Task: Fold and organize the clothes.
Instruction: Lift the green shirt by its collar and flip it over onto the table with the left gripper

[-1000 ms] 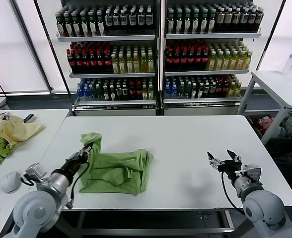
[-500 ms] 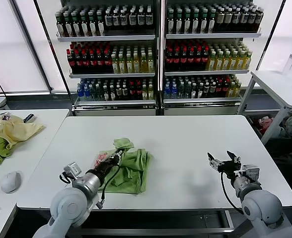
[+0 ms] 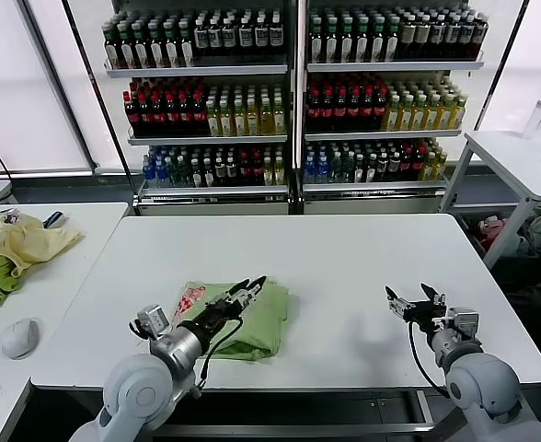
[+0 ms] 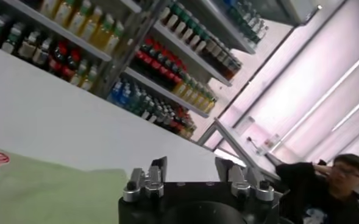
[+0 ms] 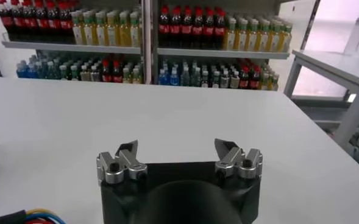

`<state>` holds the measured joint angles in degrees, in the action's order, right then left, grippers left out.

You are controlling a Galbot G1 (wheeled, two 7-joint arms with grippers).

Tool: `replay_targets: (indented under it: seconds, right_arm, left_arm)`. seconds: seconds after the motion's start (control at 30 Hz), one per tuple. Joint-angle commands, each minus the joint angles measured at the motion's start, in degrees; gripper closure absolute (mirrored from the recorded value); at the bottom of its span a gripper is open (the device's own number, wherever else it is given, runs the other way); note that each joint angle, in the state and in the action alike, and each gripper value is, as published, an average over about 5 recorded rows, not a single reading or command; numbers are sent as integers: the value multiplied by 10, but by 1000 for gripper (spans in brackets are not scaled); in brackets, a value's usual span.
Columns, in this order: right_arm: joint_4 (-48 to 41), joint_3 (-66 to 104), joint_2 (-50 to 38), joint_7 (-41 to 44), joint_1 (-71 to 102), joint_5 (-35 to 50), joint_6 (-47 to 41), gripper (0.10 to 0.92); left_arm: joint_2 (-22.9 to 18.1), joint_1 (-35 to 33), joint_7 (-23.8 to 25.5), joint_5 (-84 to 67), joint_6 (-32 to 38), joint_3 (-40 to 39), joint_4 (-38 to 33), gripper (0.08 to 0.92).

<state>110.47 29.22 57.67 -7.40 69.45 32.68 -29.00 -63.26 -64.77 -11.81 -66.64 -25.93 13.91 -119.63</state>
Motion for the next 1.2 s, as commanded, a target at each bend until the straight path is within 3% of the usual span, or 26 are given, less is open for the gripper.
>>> replay_targets:
  seconds: [0.03,0.17,0.3,0.8,1.07,1.2]
  right_arm:
    - [-4,-3,6,0,-2,-2,1,203]
    - [-3,-2,5,1,-1,-3,3,203]
    - [-3,-2,2,1,0,-4,4,203]
    - [6,-2,-1,-1,4,-6,4,203]
    - [9,3,-3,-1,5,-6,3,203]
    - [10,5,-2,0,6,-6,2,203]
  left_arm:
    - [9,-56,13,119,28,60,4,352]
    - [20,-75,-4,208,61,81,62,236]
    - [22,-76,-15,258,72,81,109,183]
    - [12,-48,-40,321,75,54,201,177]
    - [16,-61,-21,232,65,50,167,177]
    - [15,-58,-1,159,58,58,155,236]
